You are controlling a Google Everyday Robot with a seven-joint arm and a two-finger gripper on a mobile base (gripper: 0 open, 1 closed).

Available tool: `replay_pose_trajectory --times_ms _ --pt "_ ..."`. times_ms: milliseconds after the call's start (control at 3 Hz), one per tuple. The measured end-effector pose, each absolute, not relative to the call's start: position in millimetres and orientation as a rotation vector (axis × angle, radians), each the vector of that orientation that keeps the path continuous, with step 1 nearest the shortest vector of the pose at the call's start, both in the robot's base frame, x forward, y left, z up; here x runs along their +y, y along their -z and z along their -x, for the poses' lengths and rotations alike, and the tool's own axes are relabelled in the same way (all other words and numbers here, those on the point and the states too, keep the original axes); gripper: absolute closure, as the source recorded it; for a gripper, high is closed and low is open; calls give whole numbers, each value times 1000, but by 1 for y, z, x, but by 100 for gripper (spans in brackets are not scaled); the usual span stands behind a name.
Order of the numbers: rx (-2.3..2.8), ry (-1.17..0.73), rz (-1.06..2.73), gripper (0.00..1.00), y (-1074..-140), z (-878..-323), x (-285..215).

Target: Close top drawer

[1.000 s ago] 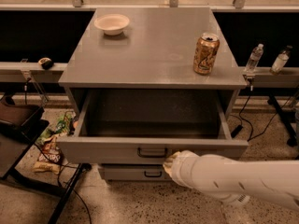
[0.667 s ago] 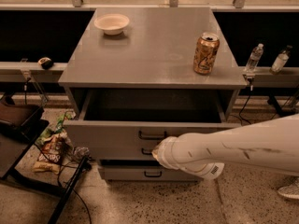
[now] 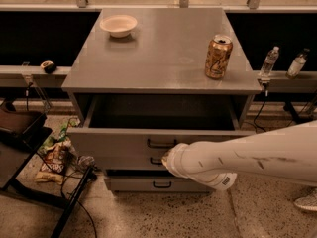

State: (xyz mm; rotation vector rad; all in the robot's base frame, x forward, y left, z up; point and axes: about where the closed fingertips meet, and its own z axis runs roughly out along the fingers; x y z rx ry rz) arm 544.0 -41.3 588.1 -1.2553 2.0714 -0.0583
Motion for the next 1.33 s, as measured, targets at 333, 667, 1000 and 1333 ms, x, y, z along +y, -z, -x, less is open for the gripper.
replay_pose_trajectory --times_ms 333,667,1000,1333 --pt "2048 129 1194 100 -592 -569 -46" --pt "2026 190 1127 100 -593 -596 -51" --pt "2017 225 1056 100 -588 -623 -57" --pt "2017 225 1056 100 -588 -623 -57"
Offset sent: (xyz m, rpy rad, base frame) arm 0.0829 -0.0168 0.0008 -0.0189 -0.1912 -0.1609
